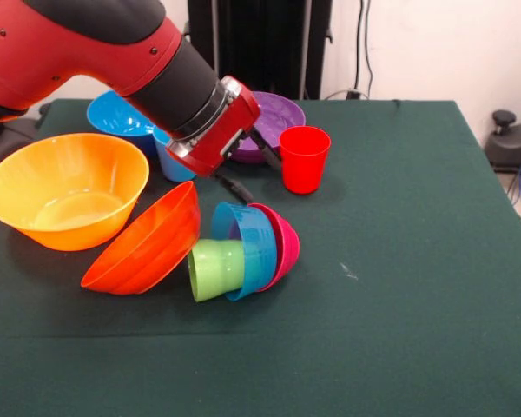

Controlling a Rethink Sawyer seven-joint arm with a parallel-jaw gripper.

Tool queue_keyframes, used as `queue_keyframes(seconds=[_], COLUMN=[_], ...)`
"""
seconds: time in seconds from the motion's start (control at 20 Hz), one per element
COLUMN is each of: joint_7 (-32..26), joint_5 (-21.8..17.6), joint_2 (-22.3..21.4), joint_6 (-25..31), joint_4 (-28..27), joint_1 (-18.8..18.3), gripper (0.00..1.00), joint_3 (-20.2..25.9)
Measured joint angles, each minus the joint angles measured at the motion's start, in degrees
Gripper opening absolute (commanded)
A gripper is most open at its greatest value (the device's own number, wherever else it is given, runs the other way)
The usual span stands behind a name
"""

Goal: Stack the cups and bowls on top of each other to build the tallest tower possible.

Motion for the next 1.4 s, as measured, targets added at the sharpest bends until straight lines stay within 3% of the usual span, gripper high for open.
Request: queue_keyframes(seconds=[0.6, 1.4], joint_7=[-5.0, -7.7], joint_5=[0.0, 0.0], joint_2=[1.4, 2.0], joint_6=[0.4, 0.4], joint_4=[-7.5, -7.9], joint_1=[2.0, 2.1], gripper=[1.0, 1.0], joint_3=[0.0, 0.0])
